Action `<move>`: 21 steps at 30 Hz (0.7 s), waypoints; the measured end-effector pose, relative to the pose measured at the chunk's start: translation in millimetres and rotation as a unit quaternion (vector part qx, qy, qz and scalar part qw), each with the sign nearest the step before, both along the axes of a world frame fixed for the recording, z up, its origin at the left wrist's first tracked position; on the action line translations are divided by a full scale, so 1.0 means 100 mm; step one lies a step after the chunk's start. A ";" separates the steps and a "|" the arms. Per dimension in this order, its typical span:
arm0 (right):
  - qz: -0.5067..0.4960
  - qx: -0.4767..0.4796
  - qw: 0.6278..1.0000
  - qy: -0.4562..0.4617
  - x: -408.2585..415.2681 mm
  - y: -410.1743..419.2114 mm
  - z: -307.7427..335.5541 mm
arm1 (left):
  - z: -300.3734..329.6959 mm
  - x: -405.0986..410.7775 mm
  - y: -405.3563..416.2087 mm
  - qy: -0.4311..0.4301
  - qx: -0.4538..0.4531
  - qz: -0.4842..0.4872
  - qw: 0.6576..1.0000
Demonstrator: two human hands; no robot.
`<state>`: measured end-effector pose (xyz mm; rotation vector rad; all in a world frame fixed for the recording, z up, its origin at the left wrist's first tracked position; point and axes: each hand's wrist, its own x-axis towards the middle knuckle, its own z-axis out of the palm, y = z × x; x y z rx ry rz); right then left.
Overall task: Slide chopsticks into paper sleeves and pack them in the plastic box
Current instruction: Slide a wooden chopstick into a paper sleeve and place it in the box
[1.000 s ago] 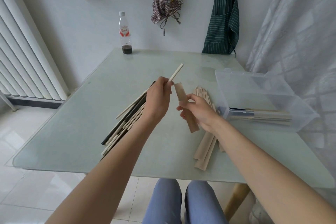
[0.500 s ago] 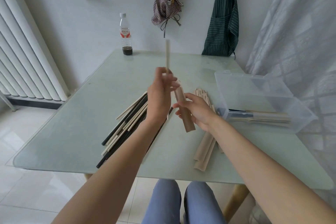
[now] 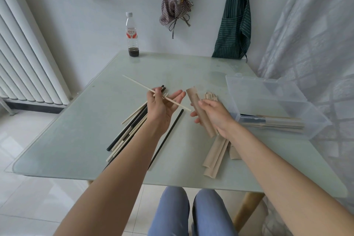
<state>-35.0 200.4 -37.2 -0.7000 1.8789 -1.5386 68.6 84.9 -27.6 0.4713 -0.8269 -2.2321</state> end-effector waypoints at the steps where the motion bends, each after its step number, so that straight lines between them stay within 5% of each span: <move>1: 0.000 0.005 1.000 0.011 -0.01 0.01 -0.01 | 0.00 -0.01 0.00 -0.003 -0.020 0.001 1.000; 21: 0.012 0.030 0.999 0.028 0.02 0.08 0.02 | 0.01 -0.07 0.04 -0.024 -0.063 0.069 0.995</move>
